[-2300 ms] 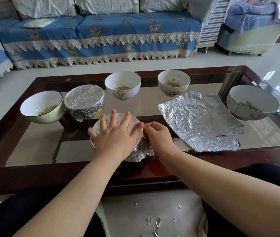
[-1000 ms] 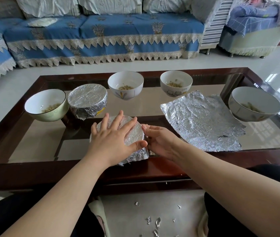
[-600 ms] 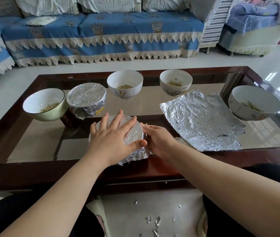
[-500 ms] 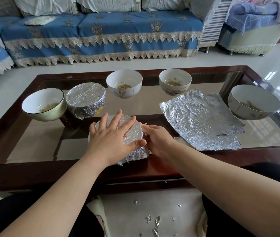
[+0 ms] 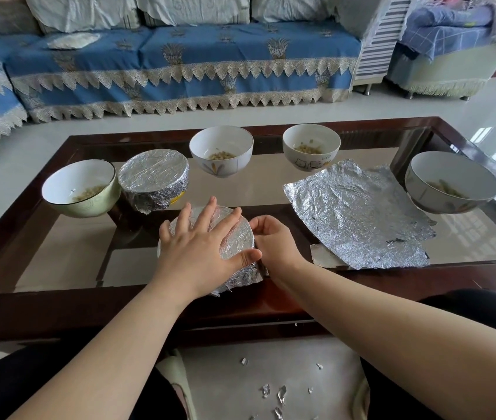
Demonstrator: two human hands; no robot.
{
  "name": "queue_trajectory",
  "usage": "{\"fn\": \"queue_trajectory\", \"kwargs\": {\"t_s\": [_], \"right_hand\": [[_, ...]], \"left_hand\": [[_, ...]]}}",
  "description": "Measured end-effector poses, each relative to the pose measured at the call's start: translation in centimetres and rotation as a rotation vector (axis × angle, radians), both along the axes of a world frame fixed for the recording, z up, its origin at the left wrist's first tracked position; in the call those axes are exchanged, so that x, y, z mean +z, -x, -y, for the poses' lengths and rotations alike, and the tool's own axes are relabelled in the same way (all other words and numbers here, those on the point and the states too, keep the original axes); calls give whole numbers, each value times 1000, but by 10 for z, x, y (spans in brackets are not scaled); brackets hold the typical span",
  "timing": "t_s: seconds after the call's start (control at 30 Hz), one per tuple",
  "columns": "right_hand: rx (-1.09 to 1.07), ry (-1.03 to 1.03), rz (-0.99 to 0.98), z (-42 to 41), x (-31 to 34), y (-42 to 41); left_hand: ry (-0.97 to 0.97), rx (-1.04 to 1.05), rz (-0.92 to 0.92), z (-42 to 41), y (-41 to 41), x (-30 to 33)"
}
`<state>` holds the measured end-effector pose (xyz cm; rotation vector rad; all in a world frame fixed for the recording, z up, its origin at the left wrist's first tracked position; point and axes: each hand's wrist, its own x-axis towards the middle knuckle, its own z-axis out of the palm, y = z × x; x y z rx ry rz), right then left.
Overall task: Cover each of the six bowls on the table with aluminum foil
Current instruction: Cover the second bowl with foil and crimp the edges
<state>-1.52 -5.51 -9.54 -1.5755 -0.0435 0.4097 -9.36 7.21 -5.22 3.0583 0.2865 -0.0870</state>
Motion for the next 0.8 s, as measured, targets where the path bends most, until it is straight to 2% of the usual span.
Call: {"fn": "queue_trajectory", "kwargs": {"t_s": [0.1, 0.17, 0.3, 0.4, 0.8], "right_hand": [[-3, 26, -22, 7, 5, 5], [22, -46, -72, 11, 11, 7], [199, -271, -197, 18, 7, 3], [335, -316, -160, 22, 2, -2], [396, -224, -207, 27, 15, -10]], "left_hand": [[-5, 33, 4, 2, 0, -2], [-5, 65, 2, 5, -2, -1], [22, 116, -13, 9, -4, 3], [28, 125, -20, 9, -5, 3], [25, 128, -30, 9, -4, 4]]}}
